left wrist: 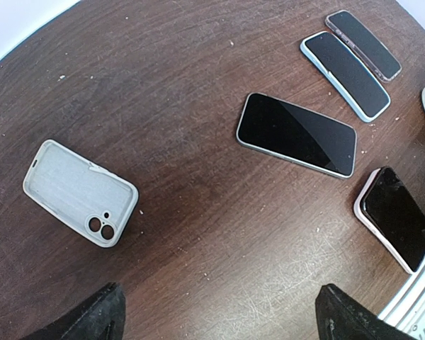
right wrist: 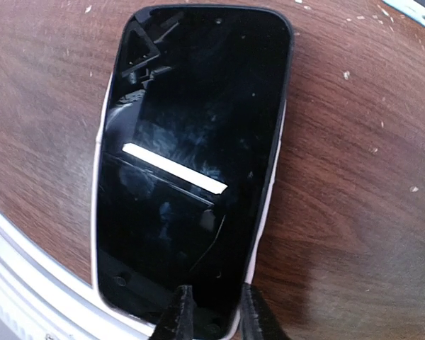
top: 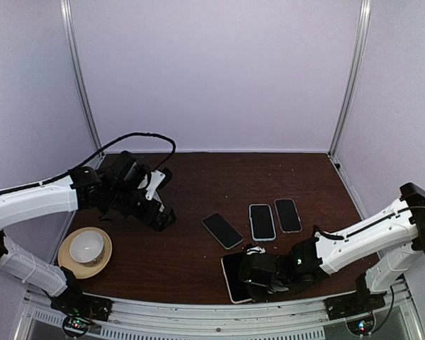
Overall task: Put the phone into the phone case
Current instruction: Press the bottom right corner of the phone case, then pick up the phone with the phone case at the center of the board, then press the phone at the top left corner of the phone case, then pass from the left arm to the right, then pass from the right arm to the left, then press the bottom right corner of the phone case.
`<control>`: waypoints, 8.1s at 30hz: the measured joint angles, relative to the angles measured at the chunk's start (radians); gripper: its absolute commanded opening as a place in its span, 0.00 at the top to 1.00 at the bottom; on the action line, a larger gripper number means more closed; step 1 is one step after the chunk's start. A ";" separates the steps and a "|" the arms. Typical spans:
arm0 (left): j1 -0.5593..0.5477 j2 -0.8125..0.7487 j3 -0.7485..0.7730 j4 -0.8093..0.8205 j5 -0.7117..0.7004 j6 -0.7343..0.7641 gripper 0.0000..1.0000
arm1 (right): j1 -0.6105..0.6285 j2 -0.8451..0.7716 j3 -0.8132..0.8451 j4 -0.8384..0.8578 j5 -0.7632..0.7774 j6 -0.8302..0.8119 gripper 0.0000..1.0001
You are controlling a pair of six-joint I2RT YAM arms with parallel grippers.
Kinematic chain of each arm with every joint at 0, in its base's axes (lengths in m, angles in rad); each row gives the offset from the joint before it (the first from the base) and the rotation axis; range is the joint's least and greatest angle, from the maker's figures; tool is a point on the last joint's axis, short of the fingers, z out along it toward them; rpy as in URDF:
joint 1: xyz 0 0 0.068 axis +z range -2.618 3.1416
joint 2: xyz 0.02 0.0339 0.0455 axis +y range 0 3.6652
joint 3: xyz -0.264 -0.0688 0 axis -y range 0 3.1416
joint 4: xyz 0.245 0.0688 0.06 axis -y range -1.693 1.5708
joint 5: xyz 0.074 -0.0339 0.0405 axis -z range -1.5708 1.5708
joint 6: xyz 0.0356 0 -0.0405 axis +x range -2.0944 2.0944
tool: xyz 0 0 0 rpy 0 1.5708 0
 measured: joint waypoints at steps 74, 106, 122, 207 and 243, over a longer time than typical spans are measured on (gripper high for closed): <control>0.002 -0.076 -0.079 0.138 0.229 0.020 0.02 | 0.018 0.119 0.296 -0.164 0.286 -0.160 0.66; 0.002 -0.159 -0.291 0.729 0.635 -0.220 0.81 | 0.115 0.086 0.311 0.312 0.675 -0.686 0.69; -0.066 -0.121 -0.275 0.670 0.615 -0.144 1.00 | 0.114 0.071 0.233 0.336 0.634 -0.682 0.02; -0.230 -0.238 -0.311 0.682 0.806 0.089 1.00 | -0.072 -0.385 0.175 0.407 -0.316 -0.824 0.09; -0.206 -0.283 -0.326 0.714 0.807 0.039 0.70 | -0.053 -0.307 0.096 0.460 -0.380 -0.793 1.00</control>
